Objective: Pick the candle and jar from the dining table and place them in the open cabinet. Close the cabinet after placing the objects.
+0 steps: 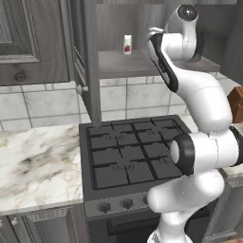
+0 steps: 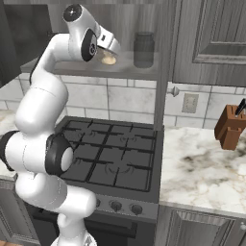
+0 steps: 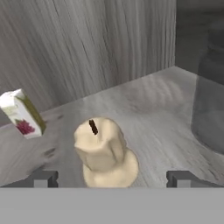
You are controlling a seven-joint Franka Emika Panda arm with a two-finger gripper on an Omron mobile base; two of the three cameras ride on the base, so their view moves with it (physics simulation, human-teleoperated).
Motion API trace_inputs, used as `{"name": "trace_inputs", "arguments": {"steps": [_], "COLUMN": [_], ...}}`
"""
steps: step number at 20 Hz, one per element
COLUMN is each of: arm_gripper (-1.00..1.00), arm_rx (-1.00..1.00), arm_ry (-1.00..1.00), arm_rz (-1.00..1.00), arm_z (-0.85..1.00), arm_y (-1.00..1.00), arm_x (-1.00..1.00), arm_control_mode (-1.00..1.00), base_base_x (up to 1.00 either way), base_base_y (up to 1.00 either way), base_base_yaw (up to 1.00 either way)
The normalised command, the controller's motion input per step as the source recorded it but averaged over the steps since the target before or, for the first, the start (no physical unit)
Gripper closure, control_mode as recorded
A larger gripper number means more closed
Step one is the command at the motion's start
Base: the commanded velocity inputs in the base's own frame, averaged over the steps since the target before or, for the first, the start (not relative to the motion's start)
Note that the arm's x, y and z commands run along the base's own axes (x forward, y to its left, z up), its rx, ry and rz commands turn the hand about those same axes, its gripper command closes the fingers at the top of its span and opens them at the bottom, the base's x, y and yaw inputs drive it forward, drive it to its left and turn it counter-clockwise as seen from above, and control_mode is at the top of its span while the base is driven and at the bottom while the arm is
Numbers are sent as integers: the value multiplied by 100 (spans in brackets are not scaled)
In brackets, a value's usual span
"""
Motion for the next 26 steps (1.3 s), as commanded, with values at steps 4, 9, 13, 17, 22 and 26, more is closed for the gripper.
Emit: {"name": "trace_inputs", "arguments": {"steps": [4, 9, 13, 17, 22, 26], "arm_gripper": [-100, -100, -100, -100, -100, -100], "arm_rx": [-5, -4, -1, 0, 0, 0], "arm_ry": [-11, -5, -6, -9, -6, 0], "arm_rz": [0, 0, 0, 0, 0, 0], "arm_z": [39, 12, 2, 0, 0, 0], "arm_y": [0, 0, 1, 4, 6, 0], "arm_x": [-76, -92, -100, -100, -100, -100], "arm_control_mode": [-100, -100, -100, -100, -100, -100], "base_base_x": [0, 0, 0, 0, 0, 0], "base_base_y": [0, 0, 0, 0, 0, 0], "base_base_yaw": [0, 0, 0, 0, 0, 0]}}
